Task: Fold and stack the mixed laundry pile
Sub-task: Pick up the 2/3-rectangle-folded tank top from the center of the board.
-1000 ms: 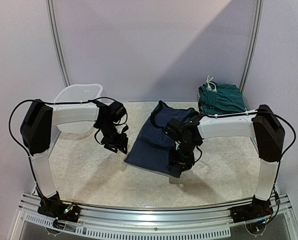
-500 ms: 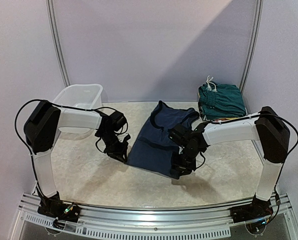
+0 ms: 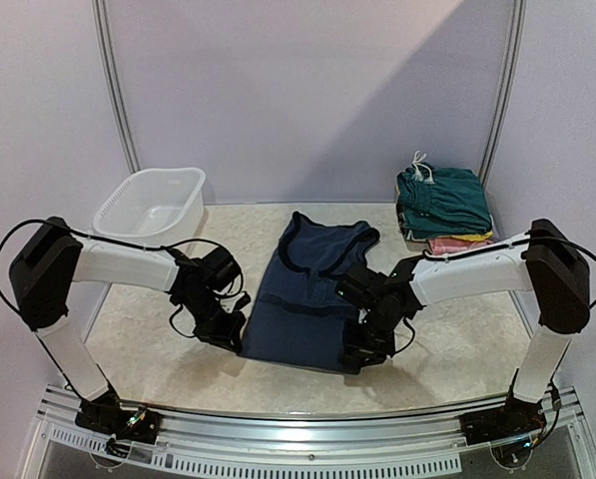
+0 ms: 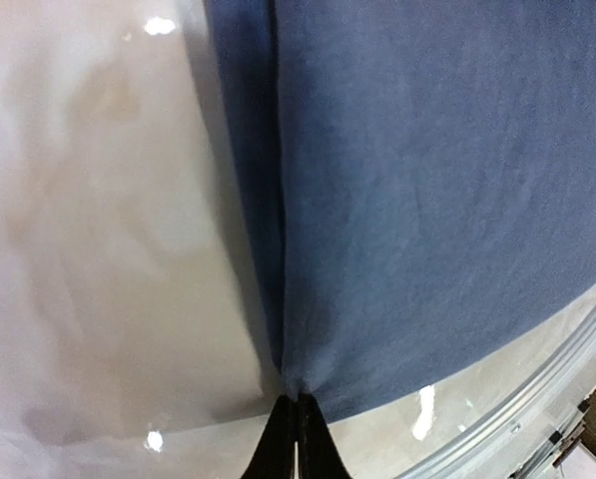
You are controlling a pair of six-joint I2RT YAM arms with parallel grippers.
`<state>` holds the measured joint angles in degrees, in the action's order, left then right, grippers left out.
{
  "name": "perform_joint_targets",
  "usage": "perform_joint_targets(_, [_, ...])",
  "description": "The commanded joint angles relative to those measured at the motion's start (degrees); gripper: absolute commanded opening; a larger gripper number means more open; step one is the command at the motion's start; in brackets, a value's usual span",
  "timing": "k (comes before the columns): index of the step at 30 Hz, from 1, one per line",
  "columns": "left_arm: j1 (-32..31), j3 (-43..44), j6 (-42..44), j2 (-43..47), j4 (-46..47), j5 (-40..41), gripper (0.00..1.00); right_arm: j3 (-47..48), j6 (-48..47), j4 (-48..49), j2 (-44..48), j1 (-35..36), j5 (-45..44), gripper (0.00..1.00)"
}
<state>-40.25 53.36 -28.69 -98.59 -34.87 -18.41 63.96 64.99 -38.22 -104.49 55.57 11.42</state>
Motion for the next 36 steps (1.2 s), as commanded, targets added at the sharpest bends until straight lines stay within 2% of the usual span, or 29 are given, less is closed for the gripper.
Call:
perform_joint_targets(1, [-2.6, -6.07, -3.63, 6.55, -0.44, 0.84, 0.0, -4.11, 3.59, -5.88, 3.03, 2.32, -2.76, 0.37])
perform_joint_targets(4, [-3.16, -8.88, -5.05, 11.24, -0.54, 1.05, 0.11, -5.24, 4.15, -4.41, 7.0, 2.84, -3.37, 0.41])
perform_joint_targets(8, [-3.17, -10.13, -6.13, 15.0, -0.99, 1.48, 0.38, -7.93, 5.65, -1.4, 12.37, 2.96, -3.6, 0.49])
perform_joint_targets(11, [-3.17, -11.42, -7.07, 17.43, -0.59, 1.26, 0.5, -13.34, 8.03, 3.67, 17.78, 3.26, -3.51, 0.56])
perform_joint_targets(13, [-3.02, -12.84, -7.61, 18.94, 0.27, 0.91, 0.54, -17.62, 10.8, 7.4, 21.3, 3.59, -3.6, 0.6])
perform_joint_targets(16, [-2.78, -14.99, -7.83, 20.42, 2.31, -0.4, 0.56, -23.23, 14.06, 13.41, 25.35, 4.46, -3.69, 0.63])
perform_joint_targets(21, [-1.59, -17.75, -8.32, 21.33, 5.5, -2.51, 0.58, -28.28, 16.84, 19.44, 26.83, 6.55, -3.97, 0.64])
perform_joint_targets(28, [-0.4, -20.11, -9.54, 20.26, 10.36, -5.11, 0.57, -31.32, 19.47, 27.82, 24.04, 8.9, -4.06, 0.6])
perform_joint_targets(36, [-0.27, -20.41, -9.86, 18.65, 12.33, -6.43, 0.54, -31.83, 20.94, 33.2, 19.02, 9.65, -3.09, 0.55])
